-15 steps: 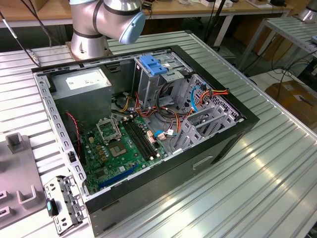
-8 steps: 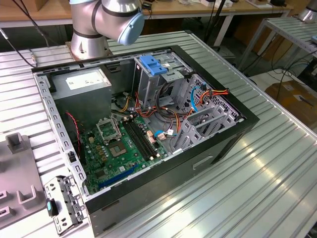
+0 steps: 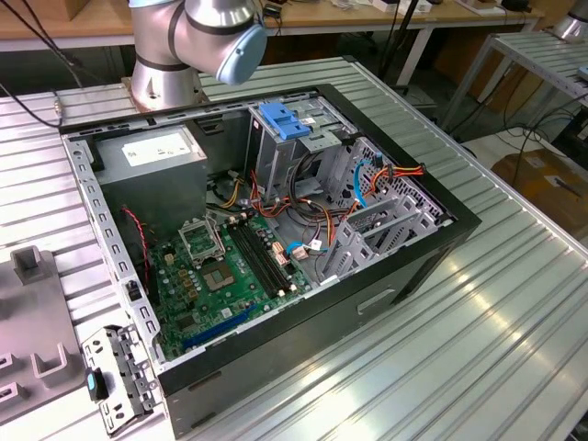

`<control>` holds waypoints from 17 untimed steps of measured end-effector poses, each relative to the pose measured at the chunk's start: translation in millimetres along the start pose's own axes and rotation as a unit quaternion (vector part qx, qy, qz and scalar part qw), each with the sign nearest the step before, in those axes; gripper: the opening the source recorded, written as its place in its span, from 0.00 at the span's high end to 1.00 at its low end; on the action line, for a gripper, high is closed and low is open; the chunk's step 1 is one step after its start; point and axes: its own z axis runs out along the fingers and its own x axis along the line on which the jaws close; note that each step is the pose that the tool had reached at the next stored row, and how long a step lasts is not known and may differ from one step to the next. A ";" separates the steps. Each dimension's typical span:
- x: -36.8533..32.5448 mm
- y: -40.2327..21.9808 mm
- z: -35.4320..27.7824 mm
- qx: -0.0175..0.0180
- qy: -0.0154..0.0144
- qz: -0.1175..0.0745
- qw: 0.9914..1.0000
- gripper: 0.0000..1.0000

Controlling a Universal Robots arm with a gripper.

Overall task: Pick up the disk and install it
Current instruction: 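Reach for the disk, then pick up the disk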

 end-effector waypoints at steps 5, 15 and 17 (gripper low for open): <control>19.6 -0.4 2.4 0.000 0.001 0.000 1.000 0.89; 29.8 -0.8 3.6 0.000 0.002 0.000 1.000 0.89; 29.8 -0.8 3.6 0.000 0.002 0.000 1.000 0.89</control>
